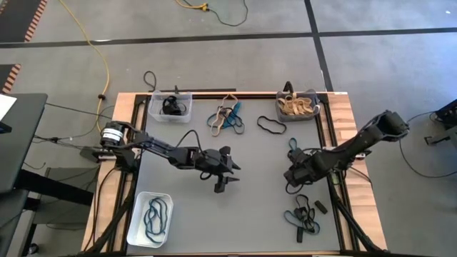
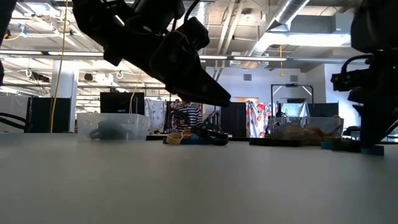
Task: Sort rubber bands into baskets
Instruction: Put the blue rubber band into the white bin
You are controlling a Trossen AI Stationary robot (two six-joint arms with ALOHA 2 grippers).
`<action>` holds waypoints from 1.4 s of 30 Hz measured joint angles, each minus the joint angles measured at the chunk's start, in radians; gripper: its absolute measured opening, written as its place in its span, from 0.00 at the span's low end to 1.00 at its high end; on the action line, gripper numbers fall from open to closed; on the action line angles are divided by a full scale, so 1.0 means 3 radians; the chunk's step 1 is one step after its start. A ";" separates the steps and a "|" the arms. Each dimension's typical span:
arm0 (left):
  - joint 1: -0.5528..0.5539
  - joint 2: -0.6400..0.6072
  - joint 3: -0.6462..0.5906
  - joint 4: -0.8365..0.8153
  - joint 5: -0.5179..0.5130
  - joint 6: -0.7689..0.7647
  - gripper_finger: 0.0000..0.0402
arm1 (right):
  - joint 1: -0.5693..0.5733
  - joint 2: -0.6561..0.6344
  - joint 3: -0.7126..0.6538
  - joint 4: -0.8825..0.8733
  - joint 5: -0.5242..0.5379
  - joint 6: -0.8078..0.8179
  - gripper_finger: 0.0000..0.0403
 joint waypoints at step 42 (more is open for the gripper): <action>-0.0124 0.0003 0.0000 -0.0186 -0.0074 -0.0017 0.52 | -0.0096 -0.0009 0.1664 -0.0344 0.0623 -0.1893 0.05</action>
